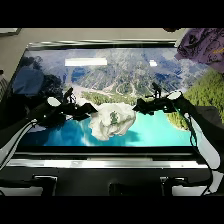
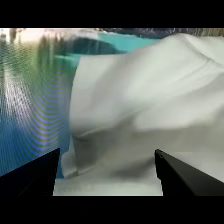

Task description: Fold the clothes and pants, and hang the long-sleeved shirts on hangers.

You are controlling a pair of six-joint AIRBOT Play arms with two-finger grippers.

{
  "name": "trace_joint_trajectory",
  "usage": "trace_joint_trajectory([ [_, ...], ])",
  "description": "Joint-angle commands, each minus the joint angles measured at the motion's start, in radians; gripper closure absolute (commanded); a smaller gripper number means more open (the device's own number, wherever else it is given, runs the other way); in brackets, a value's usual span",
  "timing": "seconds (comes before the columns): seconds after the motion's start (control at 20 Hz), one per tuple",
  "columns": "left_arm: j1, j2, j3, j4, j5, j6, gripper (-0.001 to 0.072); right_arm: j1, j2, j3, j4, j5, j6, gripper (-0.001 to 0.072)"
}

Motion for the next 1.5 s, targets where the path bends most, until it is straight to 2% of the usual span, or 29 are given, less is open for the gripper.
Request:
trace_joint_trajectory([
  [0.0, -0.023, -0.048, 0.0, -0.056, 0.076, 0.043, 0.0001, 0.001, 0.001, 0.0, -0.002, 0.019, 0.0, 0.0677],
  [0.1, -0.024, -0.048, 0.002, -0.057, 0.104, 0.044, 0.0008, 0.001, 0.001, 0.0, -0.002, 0.026, 0.0, 0.0677],
  [0.15, -0.024, -0.048, 0.002, -0.057, 0.113, 0.044, 0.0097, 0.001, 0.001, 0.0, -0.002, 0.028, 0.0, 0.0677],
  [0.2, -0.024, -0.048, 0.002, -0.057, 0.124, 0.044, 0.0121, 0.001, 0.001, 0.0, -0.002, 0.029, 0.0, 0.0677],
  [0.25, -0.024, -0.048, 0.002, -0.057, 0.129, 0.044, 0.0206, 0.001, 0.001, 0.0, -0.002, 0.03, 0.001, 0.0677],
  [0.3, -0.023, -0.047, 0.002, -0.057, 0.128, 0.044, 0.0497, 0.001, 0.001, 0.0, -0.002, 0.031, 0.0, 0.0678],
  [0.35, -0.024, -0.046, 0.002, -0.057, 0.128, 0.045, 0.0695, 0.001, 0.002, 0.0, -0.002, 0.034, 0.0, 0.0678],
  [0.45, -0.024, -0.043, 0.01, -0.057, 0.114, 0.045, 0.069, 0.001, 0.014, 0.0, -0.002, 0.033, 0.0, 0.0678],
  [0.55, -0.019, -0.022, 0.029, -0.054, 0.089, 0.082, 0.0691, 0.001, 0.045, 0.001, -0.003, 0.029, -0.001, 0.0678],
  [0.7, 0.034, 0.068, 0.101, 0.0, 0.061, 0.076, 0.0694, 0.001, 0.143, 0.072, -0.091, 0.013, 0.0, 0.0679],
  [0.9, 0.131, 0.229, 0.332, 0.222, -0.053, -0.012, 0.0694, 0.001, 0.311, 0.312, -0.319, -0.024, 0.061, 0.0679],
  [1.15, 0.162, 0.418, 0.671, 0.498, -0.24, -0.09, 0.0694, 0.001, 0.517, 0.581, -0.429, -0.017, 0.068, 0.0678],
  [1.3, 0.162, 0.535, 0.758, 0.517, -0.269, -0.11, 0.0693, 0.001, 0.653, 0.619, -0.437, -0.016, 0.069, 0.0678],
  [1.45, 0.162, 0.637, 0.76, 0.517, -0.282, -0.171, 0.0693, 0.001, 0.748, 0.62, -0.445, -0.011, 0.119, 0.0678],
])
